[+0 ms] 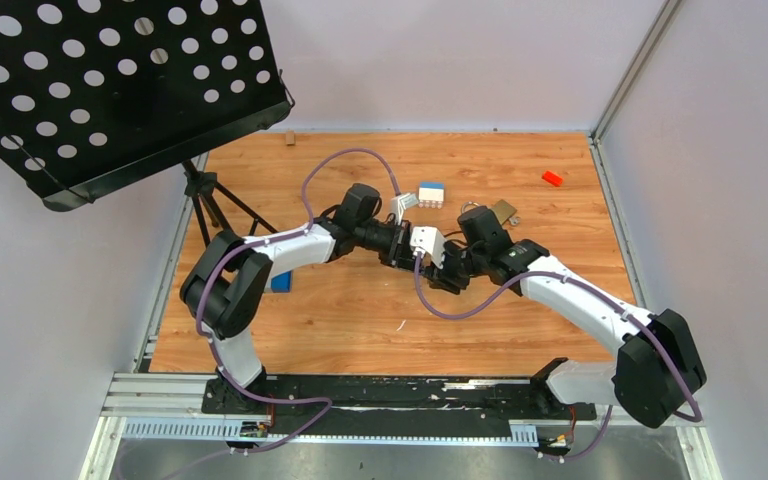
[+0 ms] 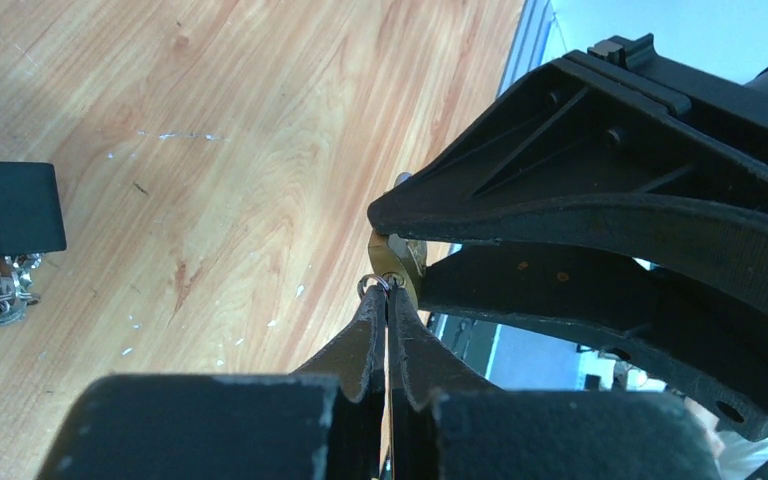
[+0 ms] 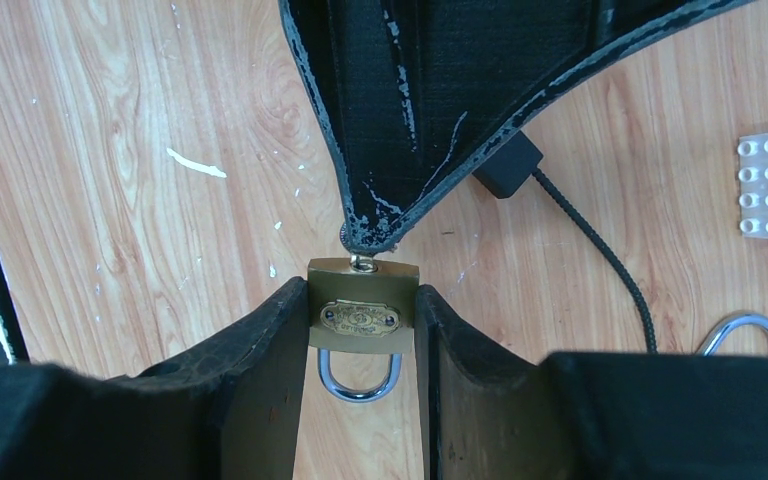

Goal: Unlock with the key

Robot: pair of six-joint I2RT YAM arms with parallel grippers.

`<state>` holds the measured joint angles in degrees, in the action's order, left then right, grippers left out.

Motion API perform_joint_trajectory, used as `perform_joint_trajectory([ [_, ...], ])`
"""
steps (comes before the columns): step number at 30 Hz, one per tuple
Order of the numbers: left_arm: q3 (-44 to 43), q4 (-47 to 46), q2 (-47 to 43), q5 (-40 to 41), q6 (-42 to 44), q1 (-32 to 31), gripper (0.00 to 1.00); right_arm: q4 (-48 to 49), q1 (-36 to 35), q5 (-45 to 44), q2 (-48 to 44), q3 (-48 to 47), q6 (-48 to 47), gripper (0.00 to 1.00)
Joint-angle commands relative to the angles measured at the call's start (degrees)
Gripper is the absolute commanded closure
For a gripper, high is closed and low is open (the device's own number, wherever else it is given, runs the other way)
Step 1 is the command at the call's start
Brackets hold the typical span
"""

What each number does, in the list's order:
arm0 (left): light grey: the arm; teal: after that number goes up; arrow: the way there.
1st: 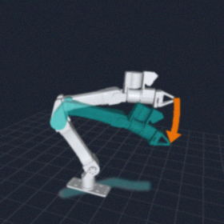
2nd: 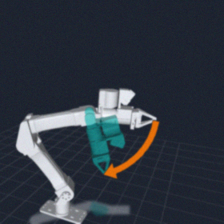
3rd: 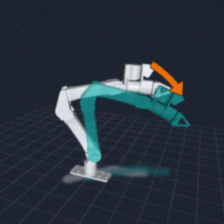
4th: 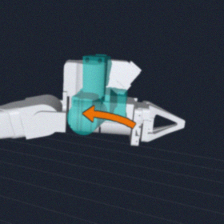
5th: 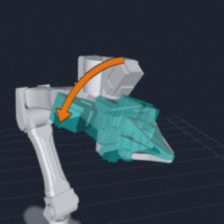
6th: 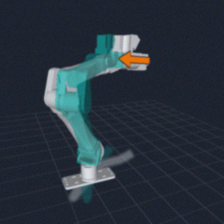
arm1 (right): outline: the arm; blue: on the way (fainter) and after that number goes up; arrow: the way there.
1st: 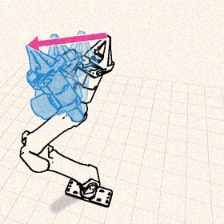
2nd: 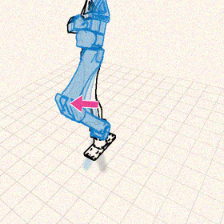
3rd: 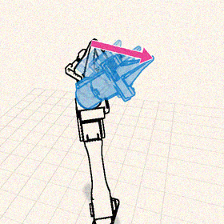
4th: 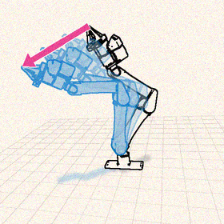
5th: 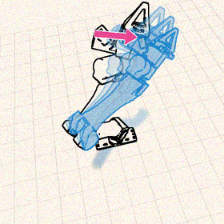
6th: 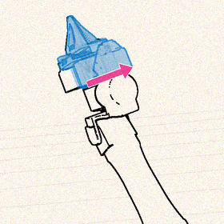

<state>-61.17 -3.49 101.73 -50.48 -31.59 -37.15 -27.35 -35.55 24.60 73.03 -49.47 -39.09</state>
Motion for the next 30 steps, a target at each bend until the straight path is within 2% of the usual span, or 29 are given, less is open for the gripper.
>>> perform_joint_trajectory([
  [1, -1.4, 3.1, -3.0, -0.8, 11.6, -1.8, 1.00, 4.3, 0.0, 5.1, -0.2, -1.7, -0.5, 1.00],
  [9, 2.5, 2.9, -10.1, -2.8, 27.6, -3.8, 1.00, -0.3, 3.6, 16.5, 2.5, -4.7, -0.2, 1.00],
  [17, 8.9, -2.5, -16.3, -3.9, 34.0, -5.8, 1.00, -3.3, 7.0, 26.5, 5.6, -6.0, -0.2, 1.00],
  [23, 10.7, -0.5, -20.9, -3.0, 41.8, -7.7, 1.00, -8.6, 7.3, 32.8, 9.4, -8.6, -3.1, 1.00],
  [28, 11.8, 0.3, -24.6, 3.8, 44.5, -8.4, 0.99, -9.2, 7.1, 31.5, 10.7, -9.0, -3.0, 1.00],
  [30, 10.6, 1.7, -24.7, 6.4, 42.7, -8.1, 0.90, -6.2, 6.7, 28.1, 8.7, -7.6, -1.5, 1.00],
])
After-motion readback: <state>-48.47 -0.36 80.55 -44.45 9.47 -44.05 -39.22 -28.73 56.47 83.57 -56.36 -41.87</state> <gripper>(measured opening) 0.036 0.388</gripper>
